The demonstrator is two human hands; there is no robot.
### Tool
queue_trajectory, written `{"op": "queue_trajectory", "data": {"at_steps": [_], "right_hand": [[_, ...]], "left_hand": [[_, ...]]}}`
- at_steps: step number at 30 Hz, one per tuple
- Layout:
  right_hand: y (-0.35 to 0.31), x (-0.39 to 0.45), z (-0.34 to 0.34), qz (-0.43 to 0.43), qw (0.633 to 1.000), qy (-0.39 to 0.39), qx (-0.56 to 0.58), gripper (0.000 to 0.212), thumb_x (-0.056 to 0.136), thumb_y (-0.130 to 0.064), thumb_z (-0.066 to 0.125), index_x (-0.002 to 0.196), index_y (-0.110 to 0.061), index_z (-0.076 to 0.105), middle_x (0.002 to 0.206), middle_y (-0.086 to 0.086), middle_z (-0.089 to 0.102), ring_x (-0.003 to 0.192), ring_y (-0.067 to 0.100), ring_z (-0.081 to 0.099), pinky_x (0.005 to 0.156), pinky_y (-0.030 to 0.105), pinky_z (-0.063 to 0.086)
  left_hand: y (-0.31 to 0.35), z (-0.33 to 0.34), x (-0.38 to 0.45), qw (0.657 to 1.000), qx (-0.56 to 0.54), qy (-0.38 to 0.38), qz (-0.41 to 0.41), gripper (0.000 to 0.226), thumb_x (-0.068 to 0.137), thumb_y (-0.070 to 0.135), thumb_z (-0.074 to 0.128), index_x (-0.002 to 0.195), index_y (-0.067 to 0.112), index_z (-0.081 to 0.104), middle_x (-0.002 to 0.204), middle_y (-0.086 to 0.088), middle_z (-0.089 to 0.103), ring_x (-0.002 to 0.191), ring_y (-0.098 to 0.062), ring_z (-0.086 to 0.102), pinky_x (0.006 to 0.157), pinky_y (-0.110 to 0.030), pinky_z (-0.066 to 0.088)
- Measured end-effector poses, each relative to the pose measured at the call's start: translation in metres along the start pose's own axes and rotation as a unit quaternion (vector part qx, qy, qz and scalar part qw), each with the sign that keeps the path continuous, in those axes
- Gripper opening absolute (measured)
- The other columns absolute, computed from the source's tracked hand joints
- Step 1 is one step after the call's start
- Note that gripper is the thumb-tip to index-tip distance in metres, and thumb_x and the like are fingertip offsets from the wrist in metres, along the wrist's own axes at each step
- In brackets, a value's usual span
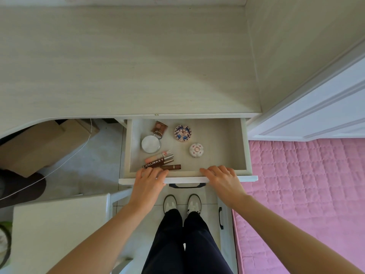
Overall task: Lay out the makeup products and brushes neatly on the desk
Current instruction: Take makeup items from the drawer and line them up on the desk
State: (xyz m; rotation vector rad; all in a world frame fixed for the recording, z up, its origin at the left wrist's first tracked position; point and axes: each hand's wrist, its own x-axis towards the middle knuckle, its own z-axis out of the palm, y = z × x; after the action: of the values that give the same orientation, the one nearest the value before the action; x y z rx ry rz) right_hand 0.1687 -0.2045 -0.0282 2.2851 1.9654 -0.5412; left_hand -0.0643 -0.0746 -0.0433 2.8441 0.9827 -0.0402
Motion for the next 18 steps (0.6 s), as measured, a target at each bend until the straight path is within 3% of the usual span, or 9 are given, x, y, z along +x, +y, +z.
{"op": "queue_trajectory", "data": {"at_steps": [4, 12, 15, 18], "right_hand": [[-0.007, -0.016, 0.002, 0.0, 1.0, -0.025, 0.001, 0.073, 0.051, -0.003, 0.084, 0.117, -0.023, 0.061, 0.098, 0.001, 0.067, 0.079, 0.026, 0.064, 0.065, 0.04, 0.054], [-0.01, -0.034, 0.01, -0.01, 0.999, -0.048, 0.006, 0.069, 0.054, -0.01, 0.087, 0.117, -0.026, 0.06, 0.096, -0.004, 0.067, 0.078, 0.023, 0.064, 0.061, 0.037, 0.053], [-0.006, -0.032, 0.007, -0.031, 0.996, -0.066, 0.046, 0.056, 0.072, -0.015, 0.078, 0.123, -0.025, 0.058, 0.105, -0.001, 0.067, 0.09, 0.026, 0.064, 0.071, 0.04, 0.054], [0.003, -0.022, -0.001, -0.051, 0.989, -0.111, 0.083, 0.044, 0.094, -0.029, 0.053, 0.137, -0.025, 0.045, 0.127, -0.001, 0.057, 0.112, 0.023, 0.054, 0.091, 0.039, 0.048]], "left_hand": [[0.006, -0.001, -0.017, 1.0, 0.005, -0.02, 0.004, 0.052, 0.056, 0.024, 0.09, 0.104, 0.018, 0.071, 0.096, 0.002, 0.069, 0.086, -0.023, 0.063, 0.081, -0.04, 0.05], [0.01, -0.002, -0.033, 0.997, -0.033, -0.069, 0.004, 0.053, 0.055, 0.022, 0.091, 0.104, 0.015, 0.071, 0.096, 0.001, 0.069, 0.085, -0.024, 0.064, 0.069, -0.036, 0.055], [0.007, -0.004, -0.035, 0.995, -0.06, -0.083, -0.002, 0.049, 0.062, 0.022, 0.088, 0.107, 0.015, 0.07, 0.101, 0.001, 0.07, 0.09, -0.023, 0.064, 0.071, -0.035, 0.056], [0.003, -0.006, -0.033, 0.994, -0.076, -0.083, -0.007, 0.035, 0.077, 0.032, 0.076, 0.108, 0.017, 0.068, 0.103, 0.004, 0.07, 0.093, -0.019, 0.063, 0.074, -0.033, 0.056]]}}
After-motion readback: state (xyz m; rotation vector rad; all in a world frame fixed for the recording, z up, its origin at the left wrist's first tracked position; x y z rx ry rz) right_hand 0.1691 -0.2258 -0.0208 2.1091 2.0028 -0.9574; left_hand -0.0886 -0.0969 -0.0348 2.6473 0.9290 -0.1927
